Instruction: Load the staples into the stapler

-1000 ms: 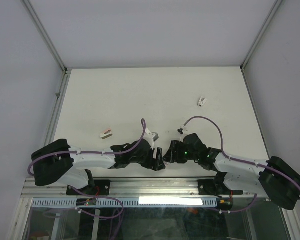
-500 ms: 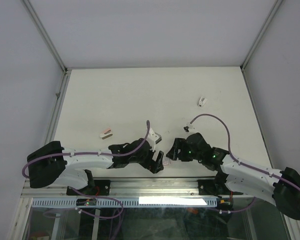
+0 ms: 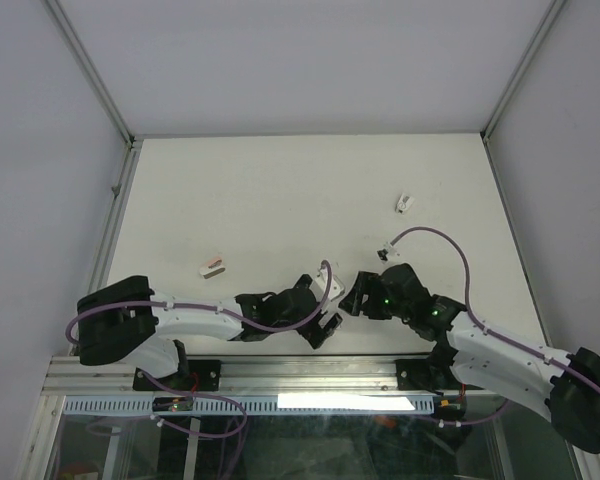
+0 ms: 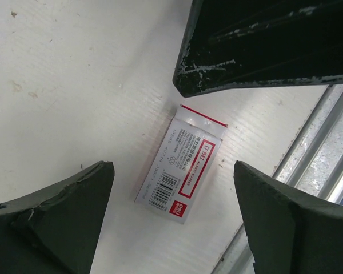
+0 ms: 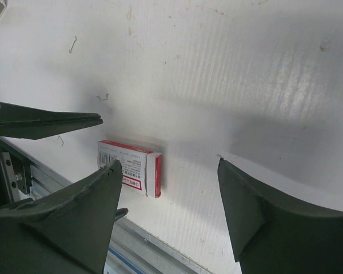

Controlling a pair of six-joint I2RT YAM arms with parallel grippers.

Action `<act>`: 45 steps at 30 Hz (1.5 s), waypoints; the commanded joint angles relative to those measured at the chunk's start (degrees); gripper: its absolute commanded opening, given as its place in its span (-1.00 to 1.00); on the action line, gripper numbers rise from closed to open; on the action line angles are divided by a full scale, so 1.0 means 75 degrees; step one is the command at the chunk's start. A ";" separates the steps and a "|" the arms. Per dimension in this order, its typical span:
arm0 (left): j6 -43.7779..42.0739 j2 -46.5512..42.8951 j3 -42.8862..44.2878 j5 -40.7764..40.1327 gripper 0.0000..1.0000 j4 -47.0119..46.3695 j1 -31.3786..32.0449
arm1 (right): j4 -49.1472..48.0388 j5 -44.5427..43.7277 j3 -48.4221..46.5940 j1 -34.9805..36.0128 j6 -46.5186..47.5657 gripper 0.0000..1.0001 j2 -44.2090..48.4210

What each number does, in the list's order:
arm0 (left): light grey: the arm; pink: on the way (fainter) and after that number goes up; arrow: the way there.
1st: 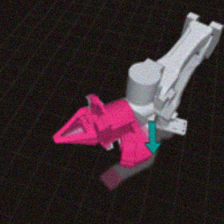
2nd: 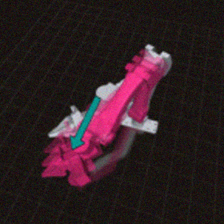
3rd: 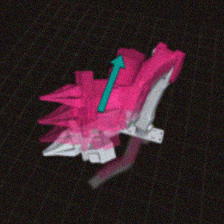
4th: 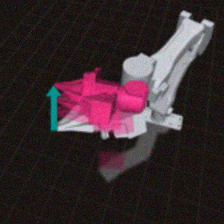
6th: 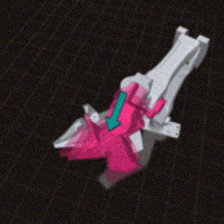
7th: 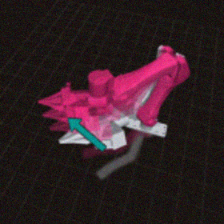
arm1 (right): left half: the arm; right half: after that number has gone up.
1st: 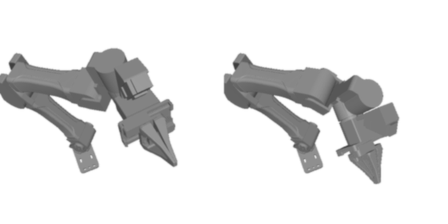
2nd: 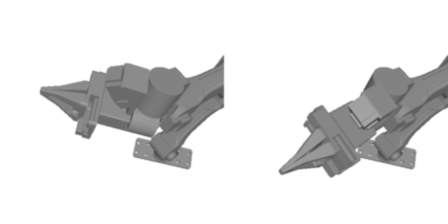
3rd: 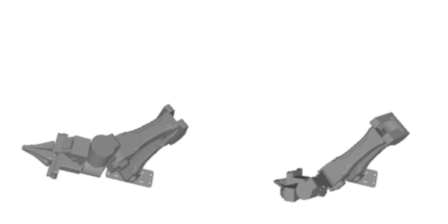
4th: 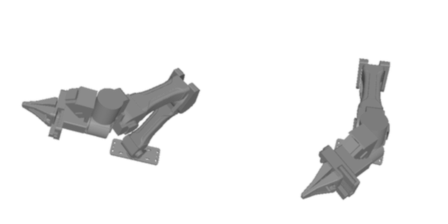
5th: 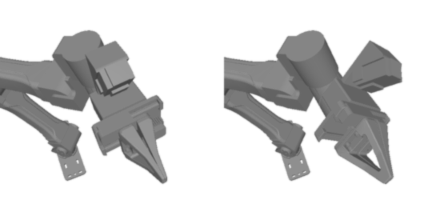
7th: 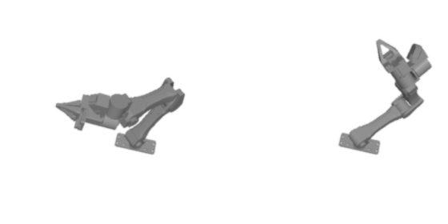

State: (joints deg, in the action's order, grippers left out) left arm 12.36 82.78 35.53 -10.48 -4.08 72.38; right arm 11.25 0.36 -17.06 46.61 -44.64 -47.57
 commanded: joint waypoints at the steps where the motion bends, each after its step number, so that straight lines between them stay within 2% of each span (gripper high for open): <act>1: -0.0650 0.0304 0.0021 -0.0093 0.74 -0.0804 0.0020 | -0.0143 0.0115 0.0096 -0.0162 0.0073 0.42 0.0353; 5: -0.0727 0.0388 -0.0160 0.0109 0.56 -0.0816 0.0035 | -0.0125 0.0177 0.0173 -0.0278 0.0048 0.42 0.0529; 8: -0.0722 0.0363 -0.0291 0.0171 0.49 -0.0816 0.0024 | -0.0129 0.0207 0.0168 -0.0325 0.0059 0.42 0.0558; 17: -0.0164 0.0300 -0.0431 0.0028 -0.03 -0.0808 0.0041 | 0.0018 0.0193 -0.0073 -0.0396 0.0187 0.42 0.0582; 20: 0.0501 -0.0027 -0.0604 0.0093 -0.08 -0.1067 -0.0123 | 0.0090 0.0157 -0.0241 -0.0425 0.0309 0.42 0.0612; 28: 0.2133 -0.1212 -0.0990 0.1681 -0.21 -0.1826 -0.1429 | -0.0227 0.0251 -0.0681 -0.0447 0.0410 0.42 0.0496; 32: 0.2961 -0.1485 -0.1131 0.2338 -0.25 -0.2017 -0.1891 | -0.0659 0.0472 -0.0594 -0.0449 0.0183 0.42 0.0538; 35: 0.3751 -0.1766 -0.1376 0.2818 -0.27 -0.2454 -0.2197 | -0.1457 0.0822 -0.0233 -0.0444 -0.0290 0.42 0.0774; 41: 0.4398 -0.2301 -0.1710 0.2513 -0.27 -0.2878 -0.2276 | -0.2535 0.0775 0.0375 -0.0449 -0.1032 0.59 0.1666; 45: 0.4970 -0.2383 -0.1926 0.2782 -0.28 -0.3696 -0.2284 | -0.3222 0.0870 0.0654 -0.0445 -0.1222 0.67 0.2030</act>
State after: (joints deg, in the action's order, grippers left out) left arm 43.40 66.70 22.09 7.88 -21.82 55.75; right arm -2.87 6.07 -13.28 43.42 -50.57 -34.79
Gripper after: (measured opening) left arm 0.368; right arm 0.822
